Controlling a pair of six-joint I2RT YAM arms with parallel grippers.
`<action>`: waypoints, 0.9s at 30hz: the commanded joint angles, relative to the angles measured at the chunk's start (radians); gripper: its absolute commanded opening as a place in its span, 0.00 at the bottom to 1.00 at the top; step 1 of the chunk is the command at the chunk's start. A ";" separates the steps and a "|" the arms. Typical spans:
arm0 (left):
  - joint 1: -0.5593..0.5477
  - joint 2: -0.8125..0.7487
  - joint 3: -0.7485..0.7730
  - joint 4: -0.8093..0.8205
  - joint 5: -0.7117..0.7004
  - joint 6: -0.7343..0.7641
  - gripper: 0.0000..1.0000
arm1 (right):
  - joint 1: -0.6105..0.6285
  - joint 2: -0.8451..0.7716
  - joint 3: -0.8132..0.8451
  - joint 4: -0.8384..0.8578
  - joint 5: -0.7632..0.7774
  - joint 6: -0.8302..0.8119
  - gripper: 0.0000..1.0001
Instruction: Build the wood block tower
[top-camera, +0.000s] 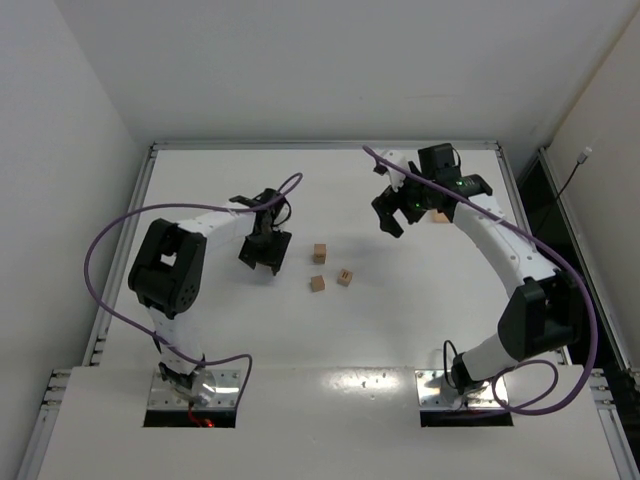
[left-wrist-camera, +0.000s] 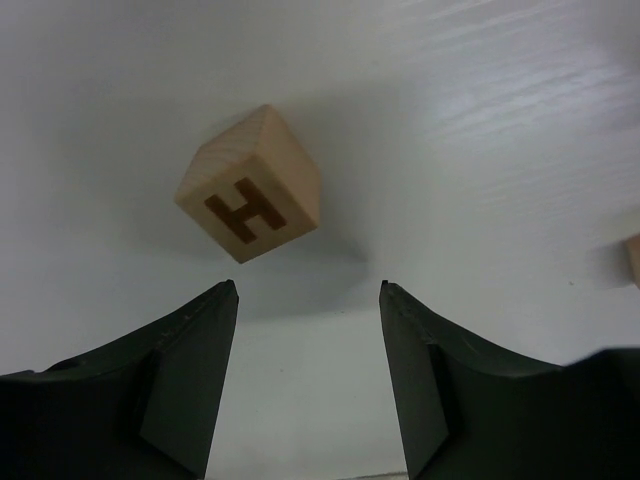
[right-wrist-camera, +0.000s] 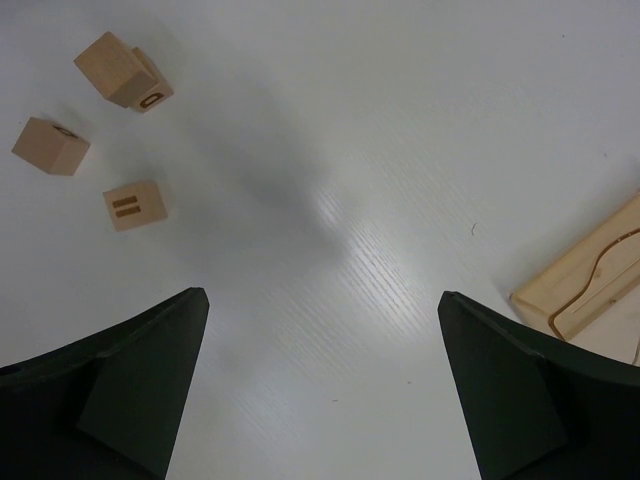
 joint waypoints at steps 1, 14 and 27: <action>-0.032 -0.066 -0.031 0.055 -0.185 -0.162 0.55 | -0.011 -0.024 0.006 0.027 -0.030 0.014 0.97; -0.032 0.009 0.038 0.064 -0.082 -0.231 0.55 | -0.011 -0.014 -0.003 0.017 -0.040 -0.004 0.97; -0.032 0.080 0.092 0.093 -0.151 -0.290 0.49 | -0.011 0.014 0.006 -0.001 -0.060 -0.014 0.96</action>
